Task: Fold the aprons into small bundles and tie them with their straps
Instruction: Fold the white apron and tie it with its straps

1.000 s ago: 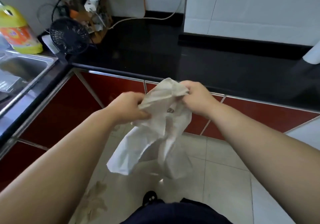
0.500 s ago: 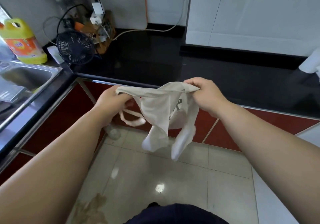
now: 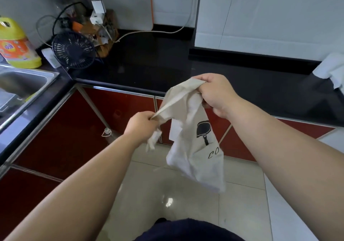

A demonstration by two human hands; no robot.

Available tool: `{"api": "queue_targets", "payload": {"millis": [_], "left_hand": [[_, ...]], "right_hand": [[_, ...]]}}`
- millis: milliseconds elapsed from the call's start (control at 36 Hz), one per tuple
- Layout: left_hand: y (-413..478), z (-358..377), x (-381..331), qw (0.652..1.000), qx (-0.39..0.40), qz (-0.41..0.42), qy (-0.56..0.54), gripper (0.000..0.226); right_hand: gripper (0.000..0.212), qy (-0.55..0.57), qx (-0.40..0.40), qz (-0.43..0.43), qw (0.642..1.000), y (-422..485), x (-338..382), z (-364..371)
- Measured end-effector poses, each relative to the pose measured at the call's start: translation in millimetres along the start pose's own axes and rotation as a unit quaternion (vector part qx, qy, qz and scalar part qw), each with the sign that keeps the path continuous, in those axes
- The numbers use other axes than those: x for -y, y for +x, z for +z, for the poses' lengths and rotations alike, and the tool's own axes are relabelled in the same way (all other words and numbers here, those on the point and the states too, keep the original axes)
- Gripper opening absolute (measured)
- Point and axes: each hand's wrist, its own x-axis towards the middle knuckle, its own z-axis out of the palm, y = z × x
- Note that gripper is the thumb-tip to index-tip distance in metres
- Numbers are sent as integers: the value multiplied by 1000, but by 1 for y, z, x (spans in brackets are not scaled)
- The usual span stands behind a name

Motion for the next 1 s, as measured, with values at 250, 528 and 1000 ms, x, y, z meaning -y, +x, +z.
{"api": "queue_targets", "payload": {"millis": [250,528,1000], "left_hand": [[15,-29,-15,996,-37,-17,-77,27],[-11,-58,-13,788,329,-142,-501,67],[-1,-54,-17,992,-2,92,81,48]], "right_hand": [[27,-335,-107,-43,935,3,-21,-27],[10,56,54,66,995,1,-7,-18],[14,-331,16,-160,930,8,-20,-28]]}}
